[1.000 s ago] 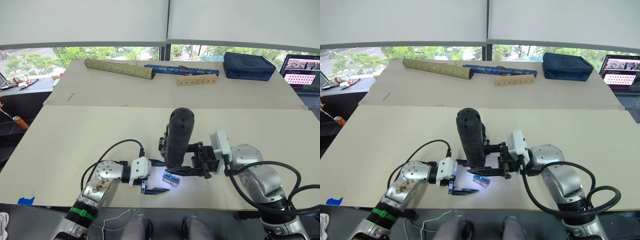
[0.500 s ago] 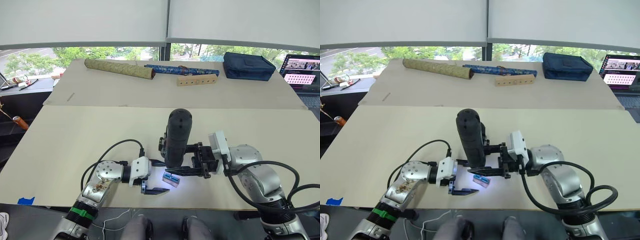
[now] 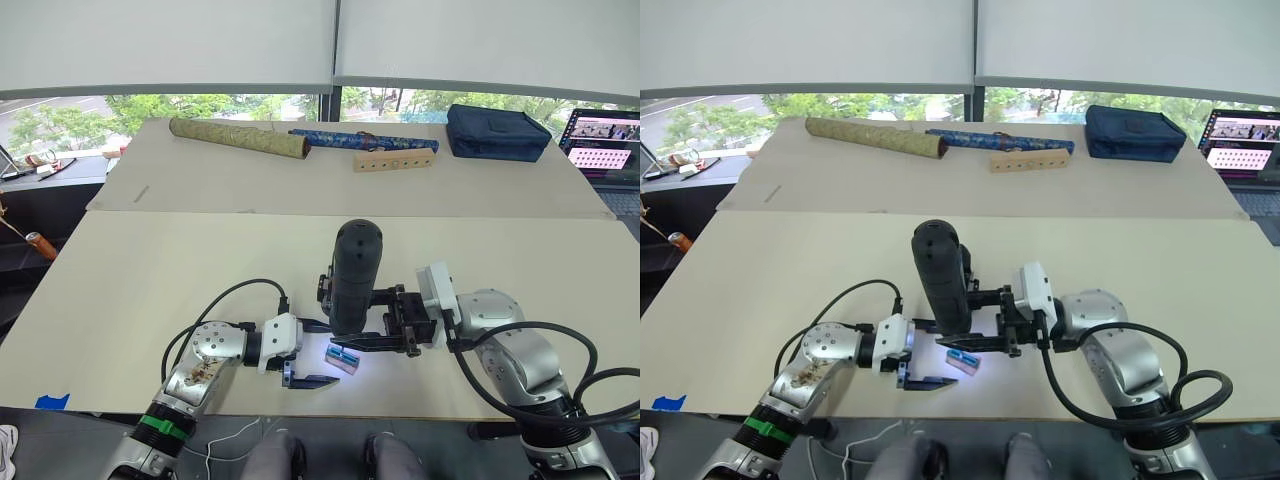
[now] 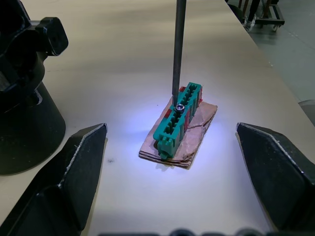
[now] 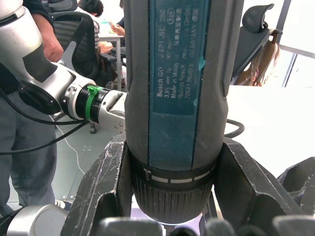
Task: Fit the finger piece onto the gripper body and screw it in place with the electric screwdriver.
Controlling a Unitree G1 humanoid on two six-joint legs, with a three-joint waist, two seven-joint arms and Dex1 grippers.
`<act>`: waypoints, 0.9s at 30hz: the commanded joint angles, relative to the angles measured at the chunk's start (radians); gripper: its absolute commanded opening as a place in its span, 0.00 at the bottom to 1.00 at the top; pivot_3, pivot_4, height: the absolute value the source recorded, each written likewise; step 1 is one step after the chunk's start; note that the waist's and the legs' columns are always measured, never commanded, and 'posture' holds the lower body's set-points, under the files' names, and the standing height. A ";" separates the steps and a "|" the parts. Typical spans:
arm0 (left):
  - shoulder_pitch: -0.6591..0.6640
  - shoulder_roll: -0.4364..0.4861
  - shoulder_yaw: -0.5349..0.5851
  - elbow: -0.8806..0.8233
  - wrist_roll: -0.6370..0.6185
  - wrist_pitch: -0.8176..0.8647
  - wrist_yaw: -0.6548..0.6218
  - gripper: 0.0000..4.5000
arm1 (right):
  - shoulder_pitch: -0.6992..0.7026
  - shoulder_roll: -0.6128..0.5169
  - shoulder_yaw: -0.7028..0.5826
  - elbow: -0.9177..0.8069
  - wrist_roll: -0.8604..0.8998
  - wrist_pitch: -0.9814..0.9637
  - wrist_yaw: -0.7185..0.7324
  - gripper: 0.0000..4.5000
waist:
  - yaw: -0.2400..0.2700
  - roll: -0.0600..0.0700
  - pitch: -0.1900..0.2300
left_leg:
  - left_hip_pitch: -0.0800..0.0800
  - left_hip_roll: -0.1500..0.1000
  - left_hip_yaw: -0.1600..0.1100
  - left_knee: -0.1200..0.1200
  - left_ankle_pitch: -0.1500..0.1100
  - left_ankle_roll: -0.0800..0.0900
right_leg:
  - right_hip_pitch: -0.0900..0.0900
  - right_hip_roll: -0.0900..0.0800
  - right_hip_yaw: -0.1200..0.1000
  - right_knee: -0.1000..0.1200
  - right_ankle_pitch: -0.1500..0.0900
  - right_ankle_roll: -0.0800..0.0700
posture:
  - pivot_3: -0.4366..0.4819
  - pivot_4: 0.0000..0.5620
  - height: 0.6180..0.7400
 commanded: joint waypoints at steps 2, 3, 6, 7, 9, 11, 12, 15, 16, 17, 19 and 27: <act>0.030 -0.003 -0.051 0.035 0.026 0.021 0.001 0.99 | -0.011 0.004 -0.011 -0.026 0.018 -0.030 0.007 0.42 | 0.000 0.000 0.000 | 0.000 0.000 0.000 0.000 0.000 0.000 | 0.000 0.000 0.000 0.000 0.000 0.000 | 0.48 0.27 0.95; 0.031 -0.003 -0.051 0.035 0.027 0.022 0.001 0.99 | -0.010 0.003 -0.011 -0.027 0.018 -0.030 0.007 0.42 | 0.000 0.000 0.000 | 0.000 0.000 0.000 0.000 0.000 0.000 | 0.000 0.000 0.000 0.000 0.000 0.000 | 0.48 0.27 0.95; 0.032 -0.003 -0.051 0.034 0.026 0.023 0.002 0.99 | -0.009 0.003 -0.012 -0.031 0.022 -0.028 0.008 0.42 | 0.000 0.000 0.000 | 0.000 0.000 0.000 0.000 0.000 0.000 | 0.000 0.000 0.000 0.000 0.000 0.000 | 0.48 0.27 0.95; 0.032 -0.003 -0.051 0.034 0.026 0.023 0.002 0.99 | -0.009 0.003 -0.012 -0.032 0.023 -0.027 0.008 0.42 | 0.000 0.000 0.000 | 0.000 0.000 0.000 0.000 0.000 0.000 | 0.000 0.000 0.000 0.000 0.000 0.000 | 0.48 0.27 0.95; 0.033 -0.003 -0.051 0.035 0.026 0.023 0.002 0.99 | -0.009 0.003 -0.013 -0.035 0.027 -0.024 0.008 0.42 | 0.000 0.000 0.000 | 0.000 0.000 0.000 0.000 0.000 0.000 | 0.000 0.000 0.000 0.000 0.000 0.000 | 0.48 0.27 0.95; 0.033 -0.004 -0.051 0.036 0.027 0.023 0.002 0.99 | -0.008 0.003 -0.013 -0.039 0.030 -0.021 0.009 0.42 | 0.000 0.000 0.000 | 0.000 0.000 0.000 0.000 0.000 0.000 | 0.000 0.000 0.000 0.000 0.000 0.000 | 0.48 0.27 0.95; 0.033 -0.004 -0.051 0.036 0.027 0.023 0.002 0.99 | -0.008 0.003 -0.013 -0.040 0.031 -0.020 0.008 0.42 | 0.000 0.000 0.000 | 0.000 0.000 0.000 0.000 0.000 0.000 | 0.000 0.000 0.000 0.000 0.000 0.000 | 0.48 0.27 0.95; 0.033 -0.004 -0.052 0.039 0.027 0.023 0.002 0.99 | -0.008 0.003 -0.013 -0.040 0.033 -0.019 0.009 0.42 | 0.000 0.000 0.000 | 0.000 0.000 0.000 0.000 0.000 0.000 | 0.000 0.000 0.000 0.000 0.000 0.000 | 0.48 0.27 0.95; 0.033 -0.004 -0.052 0.040 0.028 0.023 0.002 0.99 | -0.008 0.004 -0.013 -0.040 0.034 -0.018 0.009 0.42 | 0.000 0.000 0.000 | 0.000 0.000 0.000 0.000 0.000 0.000 | 0.000 0.000 0.000 0.000 0.000 0.000 | 0.48 0.27 0.95; 0.033 -0.004 -0.052 0.041 0.028 0.023 0.002 0.99 | -0.008 0.004 -0.013 -0.040 0.034 -0.018 0.009 0.42 | 0.000 0.000 0.000 | 0.000 0.000 0.000 0.000 0.000 0.000 | 0.000 0.000 0.000 0.000 0.000 0.000 | 0.48 0.27 0.95; 0.032 -0.004 -0.052 0.042 0.029 0.024 0.002 0.99 | -0.008 0.004 -0.013 -0.040 0.035 -0.017 0.010 0.42 | 0.000 0.000 0.000 | 0.000 0.000 0.000 0.000 0.000 0.000 | 0.000 0.000 0.000 0.000 0.000 0.000 | 0.48 0.27 0.95; 0.034 -0.004 -0.052 0.042 0.029 0.027 0.004 0.99 | -0.008 0.005 -0.004 -0.036 0.033 -0.014 0.011 0.42 | 0.000 0.000 0.000 | 0.000 0.000 0.000 0.000 0.000 0.000 | 0.000 0.000 0.000 0.000 0.000 0.000 | 0.48 0.27 0.95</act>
